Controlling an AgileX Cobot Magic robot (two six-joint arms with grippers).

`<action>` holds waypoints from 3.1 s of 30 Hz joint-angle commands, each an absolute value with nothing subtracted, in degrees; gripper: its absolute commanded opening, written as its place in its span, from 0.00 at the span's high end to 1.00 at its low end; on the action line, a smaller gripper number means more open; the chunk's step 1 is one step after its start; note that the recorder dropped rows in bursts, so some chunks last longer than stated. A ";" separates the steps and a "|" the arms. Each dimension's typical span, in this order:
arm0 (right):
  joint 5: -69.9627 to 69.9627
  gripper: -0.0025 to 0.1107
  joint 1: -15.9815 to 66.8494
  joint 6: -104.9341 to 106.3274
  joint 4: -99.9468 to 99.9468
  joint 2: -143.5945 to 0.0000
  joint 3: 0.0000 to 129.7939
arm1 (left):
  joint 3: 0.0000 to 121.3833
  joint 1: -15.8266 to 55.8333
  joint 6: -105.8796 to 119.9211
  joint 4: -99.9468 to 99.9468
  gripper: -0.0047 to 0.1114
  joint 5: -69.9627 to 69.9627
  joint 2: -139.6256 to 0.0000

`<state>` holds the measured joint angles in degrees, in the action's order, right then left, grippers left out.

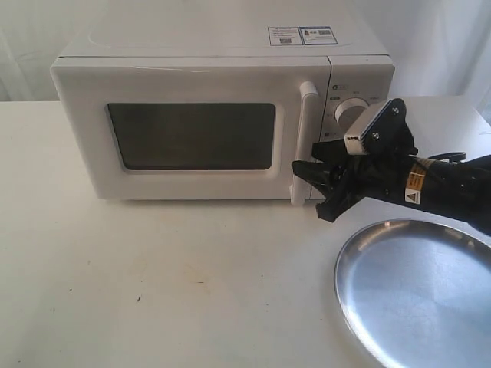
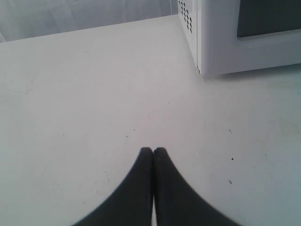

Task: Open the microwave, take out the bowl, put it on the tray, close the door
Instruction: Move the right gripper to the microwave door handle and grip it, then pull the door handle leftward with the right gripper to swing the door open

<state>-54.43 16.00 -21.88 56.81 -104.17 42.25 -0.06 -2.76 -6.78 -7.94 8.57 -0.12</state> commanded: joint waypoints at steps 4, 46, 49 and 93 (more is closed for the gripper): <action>-54.37 0.59 16.04 -22.85 58.98 -106.94 45.36 | 0.00 -2.71 -7.15 -7.73 0.96 8.54 0.00; -64.08 0.98 16.58 -33.70 84.31 -89.19 31.42 | 0.00 -2.71 -7.15 -7.73 0.96 8.54 0.00; -50.36 0.94 16.58 -50.41 88.56 -80.58 29.29 | 0.00 -2.71 -7.15 -7.73 0.96 8.54 0.00; -55.68 0.98 18.36 -36.30 66.48 -78.24 27.90 | 0.00 -2.71 -7.15 -7.73 0.96 8.54 0.00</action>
<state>-63.54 17.00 -36.02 76.94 -77.83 27.55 -0.06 -2.76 -6.78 -7.94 8.57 -0.12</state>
